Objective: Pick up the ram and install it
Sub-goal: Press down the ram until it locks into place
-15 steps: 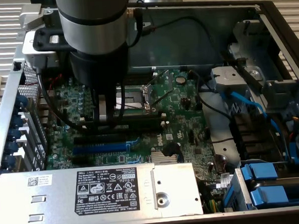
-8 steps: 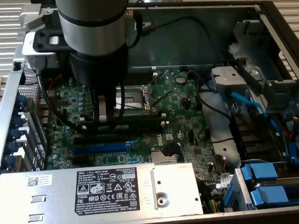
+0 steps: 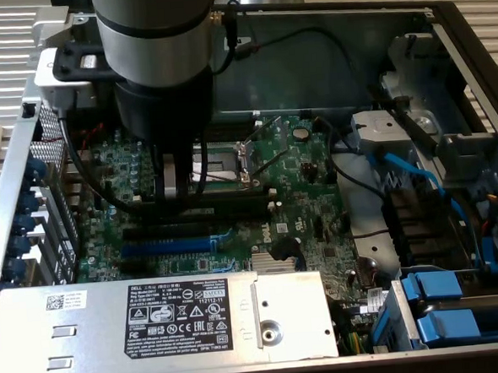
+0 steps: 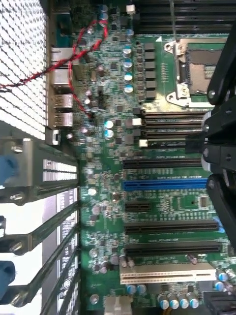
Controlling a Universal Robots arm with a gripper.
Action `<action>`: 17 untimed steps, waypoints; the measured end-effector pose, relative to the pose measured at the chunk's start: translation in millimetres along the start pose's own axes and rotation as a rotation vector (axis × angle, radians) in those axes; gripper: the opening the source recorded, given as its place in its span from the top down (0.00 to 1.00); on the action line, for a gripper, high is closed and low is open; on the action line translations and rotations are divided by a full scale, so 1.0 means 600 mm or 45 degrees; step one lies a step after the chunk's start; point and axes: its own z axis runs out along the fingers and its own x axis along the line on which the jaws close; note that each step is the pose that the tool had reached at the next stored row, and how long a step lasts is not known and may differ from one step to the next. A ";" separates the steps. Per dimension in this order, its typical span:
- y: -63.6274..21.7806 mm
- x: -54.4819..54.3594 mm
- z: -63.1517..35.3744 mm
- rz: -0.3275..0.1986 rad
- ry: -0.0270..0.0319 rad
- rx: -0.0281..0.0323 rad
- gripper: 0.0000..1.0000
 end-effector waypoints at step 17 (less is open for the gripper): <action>-0.049 -0.010 -0.105 0.000 0.0000 0.0000 0.89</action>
